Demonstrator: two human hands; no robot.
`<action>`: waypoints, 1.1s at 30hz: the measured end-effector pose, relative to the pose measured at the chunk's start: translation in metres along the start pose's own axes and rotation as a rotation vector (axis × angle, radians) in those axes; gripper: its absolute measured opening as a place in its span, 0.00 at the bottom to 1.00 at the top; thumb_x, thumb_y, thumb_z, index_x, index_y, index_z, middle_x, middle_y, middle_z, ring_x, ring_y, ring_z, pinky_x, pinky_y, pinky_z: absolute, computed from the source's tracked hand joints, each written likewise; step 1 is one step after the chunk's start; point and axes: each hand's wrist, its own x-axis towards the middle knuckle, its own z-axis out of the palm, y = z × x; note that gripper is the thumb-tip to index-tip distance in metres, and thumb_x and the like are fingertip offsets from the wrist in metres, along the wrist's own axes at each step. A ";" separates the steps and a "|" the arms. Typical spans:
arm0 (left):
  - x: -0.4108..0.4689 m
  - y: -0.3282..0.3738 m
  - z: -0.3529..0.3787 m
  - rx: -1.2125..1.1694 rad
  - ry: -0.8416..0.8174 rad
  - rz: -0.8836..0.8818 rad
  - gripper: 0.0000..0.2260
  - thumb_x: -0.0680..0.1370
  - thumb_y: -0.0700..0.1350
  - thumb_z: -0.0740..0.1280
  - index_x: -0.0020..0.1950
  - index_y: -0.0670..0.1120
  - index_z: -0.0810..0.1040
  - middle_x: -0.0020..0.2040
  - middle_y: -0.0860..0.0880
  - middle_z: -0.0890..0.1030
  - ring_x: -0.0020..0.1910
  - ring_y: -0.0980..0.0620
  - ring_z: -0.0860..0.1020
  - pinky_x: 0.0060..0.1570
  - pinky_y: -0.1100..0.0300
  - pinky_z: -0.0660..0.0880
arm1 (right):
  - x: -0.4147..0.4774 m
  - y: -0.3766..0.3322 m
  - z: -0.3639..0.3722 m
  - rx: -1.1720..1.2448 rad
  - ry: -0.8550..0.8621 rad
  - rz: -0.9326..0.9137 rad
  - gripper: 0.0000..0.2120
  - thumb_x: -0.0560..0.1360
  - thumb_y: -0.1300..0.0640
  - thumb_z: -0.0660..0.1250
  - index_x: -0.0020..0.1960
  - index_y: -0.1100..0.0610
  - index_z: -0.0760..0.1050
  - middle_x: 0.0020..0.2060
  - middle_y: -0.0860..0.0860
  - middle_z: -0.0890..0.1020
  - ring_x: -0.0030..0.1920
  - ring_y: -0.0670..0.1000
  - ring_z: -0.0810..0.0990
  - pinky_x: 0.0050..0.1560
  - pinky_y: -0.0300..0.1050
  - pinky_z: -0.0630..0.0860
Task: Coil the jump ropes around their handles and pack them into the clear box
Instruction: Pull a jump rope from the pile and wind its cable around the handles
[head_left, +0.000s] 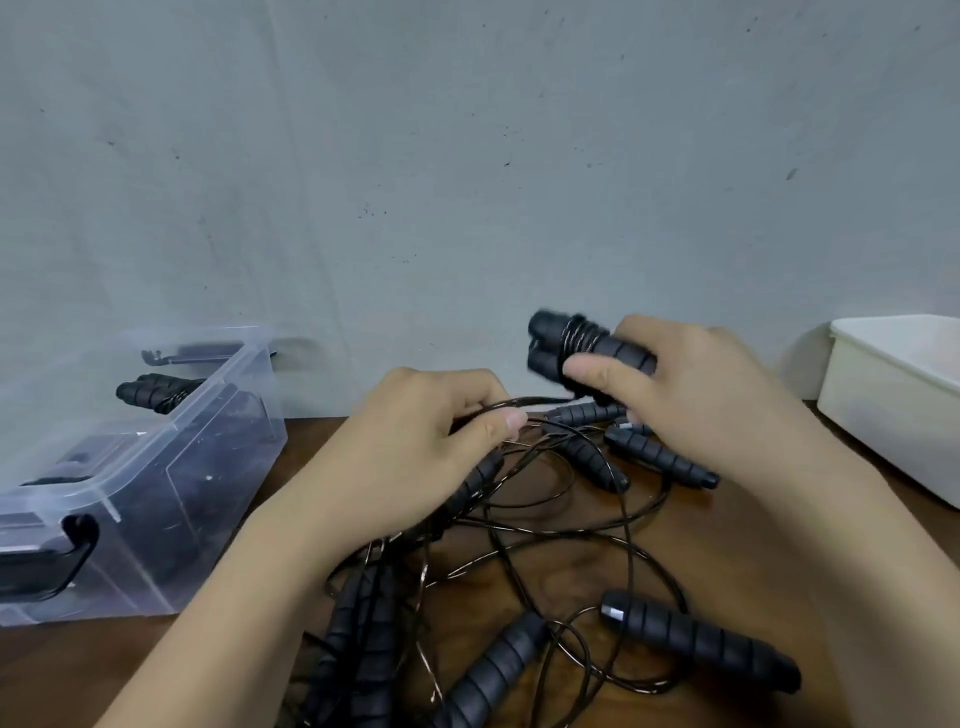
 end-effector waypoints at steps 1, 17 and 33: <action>0.000 -0.001 -0.002 0.001 0.002 0.001 0.11 0.84 0.57 0.67 0.45 0.54 0.82 0.34 0.51 0.81 0.33 0.52 0.77 0.36 0.55 0.73 | -0.002 0.000 -0.001 -0.001 -0.120 0.006 0.26 0.75 0.27 0.65 0.45 0.51 0.77 0.32 0.50 0.84 0.33 0.47 0.82 0.35 0.48 0.76; -0.001 -0.009 -0.004 -0.487 -0.144 0.182 0.11 0.82 0.50 0.68 0.44 0.44 0.78 0.37 0.46 0.77 0.37 0.52 0.74 0.38 0.61 0.71 | -0.013 0.002 -0.014 0.803 -1.009 -0.346 0.25 0.82 0.37 0.68 0.53 0.61 0.78 0.36 0.62 0.82 0.26 0.53 0.72 0.23 0.44 0.63; -0.007 0.014 0.024 -0.398 -0.193 0.035 0.11 0.88 0.51 0.61 0.52 0.48 0.76 0.31 0.54 0.66 0.30 0.50 0.65 0.34 0.48 0.68 | -0.018 -0.016 -0.021 0.498 0.240 -0.119 0.18 0.80 0.36 0.68 0.46 0.51 0.78 0.34 0.52 0.85 0.28 0.45 0.80 0.30 0.37 0.73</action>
